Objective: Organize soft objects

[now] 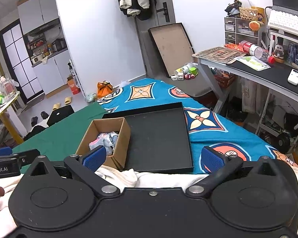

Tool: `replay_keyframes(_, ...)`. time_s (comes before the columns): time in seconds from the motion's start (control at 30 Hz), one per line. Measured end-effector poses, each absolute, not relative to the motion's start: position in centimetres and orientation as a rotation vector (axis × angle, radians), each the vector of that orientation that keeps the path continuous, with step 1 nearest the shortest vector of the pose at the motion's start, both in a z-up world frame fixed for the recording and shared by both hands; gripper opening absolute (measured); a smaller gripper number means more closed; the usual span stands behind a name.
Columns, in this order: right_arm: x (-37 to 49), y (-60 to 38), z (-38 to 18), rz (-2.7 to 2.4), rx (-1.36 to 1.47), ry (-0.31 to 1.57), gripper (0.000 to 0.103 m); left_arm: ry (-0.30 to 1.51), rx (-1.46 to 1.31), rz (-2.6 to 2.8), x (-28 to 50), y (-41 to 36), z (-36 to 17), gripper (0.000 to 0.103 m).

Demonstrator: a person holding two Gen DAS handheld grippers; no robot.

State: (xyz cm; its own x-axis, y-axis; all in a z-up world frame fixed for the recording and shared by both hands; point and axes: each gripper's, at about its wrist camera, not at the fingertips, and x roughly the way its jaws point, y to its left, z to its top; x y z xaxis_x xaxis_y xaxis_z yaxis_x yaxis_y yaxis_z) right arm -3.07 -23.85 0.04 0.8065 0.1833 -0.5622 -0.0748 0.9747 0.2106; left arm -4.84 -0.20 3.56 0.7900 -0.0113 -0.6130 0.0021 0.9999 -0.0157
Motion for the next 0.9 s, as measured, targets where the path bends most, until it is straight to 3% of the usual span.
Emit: replay_keyframes(0.9,-3.04,-23.27,-0.16,0.150,0.153,0.632,0.103,0.668,-0.028,0.005,-4.92,0.84,3.47,0.102)
